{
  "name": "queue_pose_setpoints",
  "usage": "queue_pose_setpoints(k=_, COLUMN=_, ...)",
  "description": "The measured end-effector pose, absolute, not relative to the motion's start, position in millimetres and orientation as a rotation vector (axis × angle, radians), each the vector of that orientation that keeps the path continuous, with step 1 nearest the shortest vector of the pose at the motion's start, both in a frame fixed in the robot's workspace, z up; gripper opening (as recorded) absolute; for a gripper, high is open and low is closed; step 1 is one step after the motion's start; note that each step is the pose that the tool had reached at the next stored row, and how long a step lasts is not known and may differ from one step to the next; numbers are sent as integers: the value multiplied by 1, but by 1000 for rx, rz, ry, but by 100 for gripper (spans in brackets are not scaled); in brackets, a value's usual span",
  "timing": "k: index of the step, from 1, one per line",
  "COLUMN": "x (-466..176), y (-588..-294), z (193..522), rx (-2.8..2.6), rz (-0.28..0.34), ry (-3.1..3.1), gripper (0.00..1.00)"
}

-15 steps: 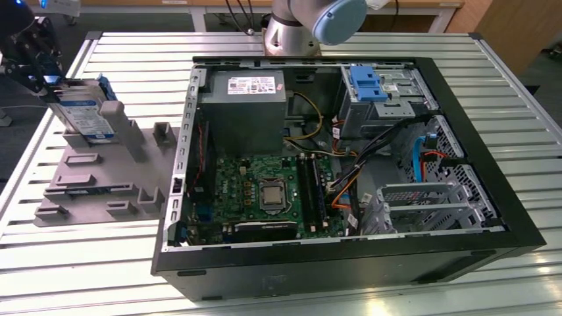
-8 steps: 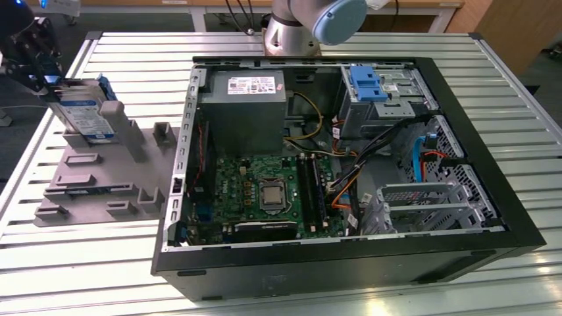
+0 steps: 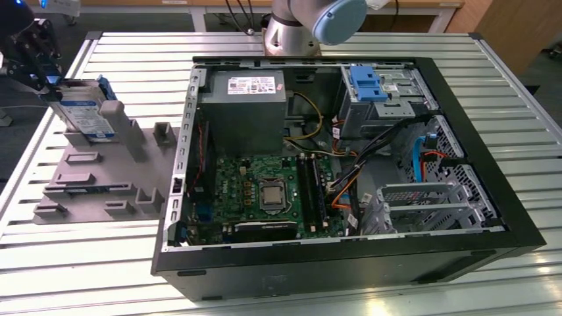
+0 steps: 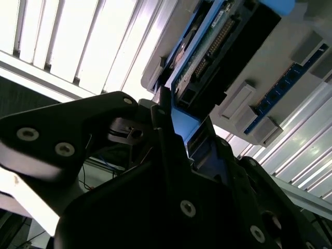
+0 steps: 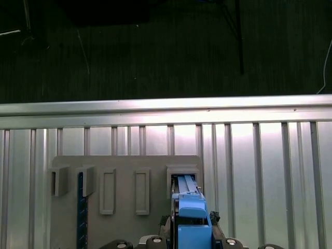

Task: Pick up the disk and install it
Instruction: 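Pick up the disk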

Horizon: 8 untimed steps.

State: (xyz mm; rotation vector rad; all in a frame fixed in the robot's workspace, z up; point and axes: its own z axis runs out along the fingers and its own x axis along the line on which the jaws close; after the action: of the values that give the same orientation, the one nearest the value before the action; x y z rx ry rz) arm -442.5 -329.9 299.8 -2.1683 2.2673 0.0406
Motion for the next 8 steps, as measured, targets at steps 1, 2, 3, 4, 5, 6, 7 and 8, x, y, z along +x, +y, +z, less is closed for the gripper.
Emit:
queue_pose_setpoints(k=1, x=-442, y=-330, z=300, rx=-2168, rz=41, ry=2267, gripper=36)
queue_pose_setpoints(k=2, x=-443, y=-330, z=300, rx=-2168, rz=41, ry=2267, gripper=36)
queue_pose_setpoints(k=3, x=-442, y=-330, z=300, rx=-2168, rz=41, ry=2267, gripper=36)
queue_pose_setpoints(k=4, x=-442, y=-330, z=300, rx=-2168, rz=41, ry=2267, gripper=36)
queue_pose_setpoints(k=5, x=-443, y=-330, z=300, rx=-2168, rz=41, ry=2267, gripper=36)
queue_pose_setpoints(k=6, x=-442, y=-330, z=300, rx=-2168, rz=41, ry=2267, gripper=36)
queue_pose_setpoints(k=7, x=-442, y=-330, z=300, rx=-2168, rz=41, ry=2267, gripper=36)
queue_pose_setpoints(k=8, x=-442, y=-330, z=300, rx=-2170, rz=41, ry=2266, gripper=36)
